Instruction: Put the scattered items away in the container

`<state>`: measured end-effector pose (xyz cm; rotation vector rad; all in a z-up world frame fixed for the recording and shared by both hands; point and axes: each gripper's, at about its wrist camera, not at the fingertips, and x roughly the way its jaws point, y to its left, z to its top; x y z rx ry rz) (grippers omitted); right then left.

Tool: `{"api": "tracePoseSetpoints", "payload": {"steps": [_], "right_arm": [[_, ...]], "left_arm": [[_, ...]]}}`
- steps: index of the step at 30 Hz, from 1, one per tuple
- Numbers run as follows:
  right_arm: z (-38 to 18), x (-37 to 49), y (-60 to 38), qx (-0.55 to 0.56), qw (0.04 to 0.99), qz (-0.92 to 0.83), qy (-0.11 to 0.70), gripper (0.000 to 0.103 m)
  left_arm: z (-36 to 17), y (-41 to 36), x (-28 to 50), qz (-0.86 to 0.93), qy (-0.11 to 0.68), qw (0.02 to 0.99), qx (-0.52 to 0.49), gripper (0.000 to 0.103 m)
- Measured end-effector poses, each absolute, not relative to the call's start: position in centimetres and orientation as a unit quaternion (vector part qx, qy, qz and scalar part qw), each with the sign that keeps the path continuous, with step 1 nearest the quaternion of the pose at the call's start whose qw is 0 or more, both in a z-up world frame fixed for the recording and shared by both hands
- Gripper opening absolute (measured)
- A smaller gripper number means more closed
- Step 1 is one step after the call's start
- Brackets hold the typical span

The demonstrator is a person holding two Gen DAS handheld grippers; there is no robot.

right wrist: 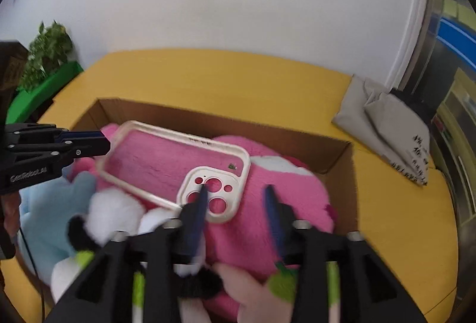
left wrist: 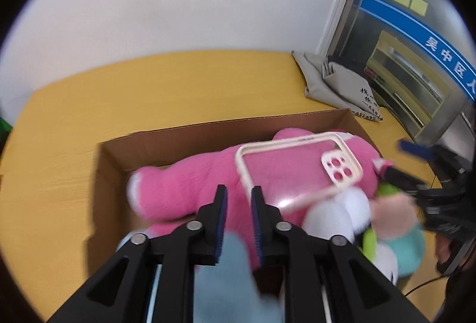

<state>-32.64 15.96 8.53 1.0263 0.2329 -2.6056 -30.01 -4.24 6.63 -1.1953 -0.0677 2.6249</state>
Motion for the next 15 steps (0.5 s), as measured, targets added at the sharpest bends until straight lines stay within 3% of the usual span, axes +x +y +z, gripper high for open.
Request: {"api": "tracePoseSetpoints", "payload": {"steps": [1,3,7,13,15], "right_arm": [[9.2,-30.9,17.1,0.348,0.173,-0.919,0.069,0.093],[10.2,-27.3,19.4,0.326,0.189,-0.925,0.044,0.096],[7.8,-21.8,22.1,0.336,0.198,-0.919,0.059,0.097],[0.5,-20.3,24.9,0.406,0.162,-0.898,0.055,0.097],[-0.2,-19.7,24.0,0.391,0.153,-0.903,0.093,0.097]], "left_arm": [[7.1,-5.2,-28.5,0.904,-0.023,0.129,-0.406,0.028],[7.2,-6.9,-24.3,0.905,-0.035,0.137,-0.402,0.057],[4.8,-8.8,-17.8,0.899,-0.035,0.125,-0.418,0.059],[0.6,-10.0,-13.4,0.888,-0.068,0.108,-0.443,0.058],[0.5,-9.8,-13.0,0.89,-0.077,0.106,-0.438,0.056]]}}
